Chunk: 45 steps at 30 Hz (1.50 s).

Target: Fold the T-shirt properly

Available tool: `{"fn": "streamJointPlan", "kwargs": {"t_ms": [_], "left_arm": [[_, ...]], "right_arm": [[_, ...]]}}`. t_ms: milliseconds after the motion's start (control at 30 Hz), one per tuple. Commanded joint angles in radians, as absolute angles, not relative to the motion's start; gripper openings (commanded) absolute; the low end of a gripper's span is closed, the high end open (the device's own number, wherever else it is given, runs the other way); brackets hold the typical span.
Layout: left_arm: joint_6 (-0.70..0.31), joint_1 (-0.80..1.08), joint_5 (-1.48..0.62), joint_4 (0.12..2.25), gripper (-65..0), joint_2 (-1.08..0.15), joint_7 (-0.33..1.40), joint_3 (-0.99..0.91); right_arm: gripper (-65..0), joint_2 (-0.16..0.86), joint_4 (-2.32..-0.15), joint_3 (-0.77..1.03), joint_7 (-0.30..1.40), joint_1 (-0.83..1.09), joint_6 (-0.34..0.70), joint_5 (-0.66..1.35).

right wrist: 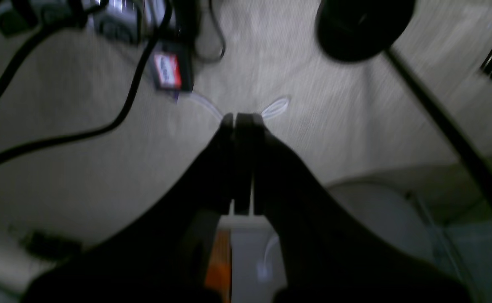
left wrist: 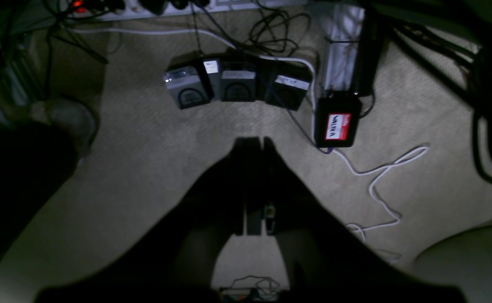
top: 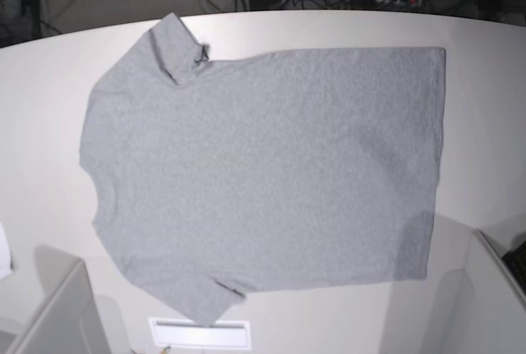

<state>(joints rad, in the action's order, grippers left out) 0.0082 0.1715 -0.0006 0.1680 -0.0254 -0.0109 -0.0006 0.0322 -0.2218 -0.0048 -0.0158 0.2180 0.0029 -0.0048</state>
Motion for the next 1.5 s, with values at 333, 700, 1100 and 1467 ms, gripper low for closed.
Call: {"fn": "streamJointPlan", "kwargs": {"t_ms": [333, 700, 1100, 1467], "left_arm": [[0.004, 0.191, -0.117, 0.180, -65.0, -0.024, 0.044, -0.028], [-0.087, 0.208, -0.176, 0.245, -65.0, -0.030, 0.038, 0.102], [-0.093, 0.182, -0.174, 0.205, -65.0, -0.030, 0.153, 0.111], [-0.090, 0.197, -0.094, 0.147, -65.0, -0.059, -0.054, 0.111]], "right_arm": [[-65.0, 0.045, -0.209, -0.004, 0.157, 0.180, -0.001, -0.005], [-65.0, 0.044, -0.216, -0.004, 0.105, 0.193, -0.001, -0.005], [-65.0, 0.044, -0.213, -0.004, 0.320, 0.153, 0.001, -0.005], [-65.0, 0.044, -0.183, -0.005, 0.236, 0.173, 0.001, -0.005]]}}
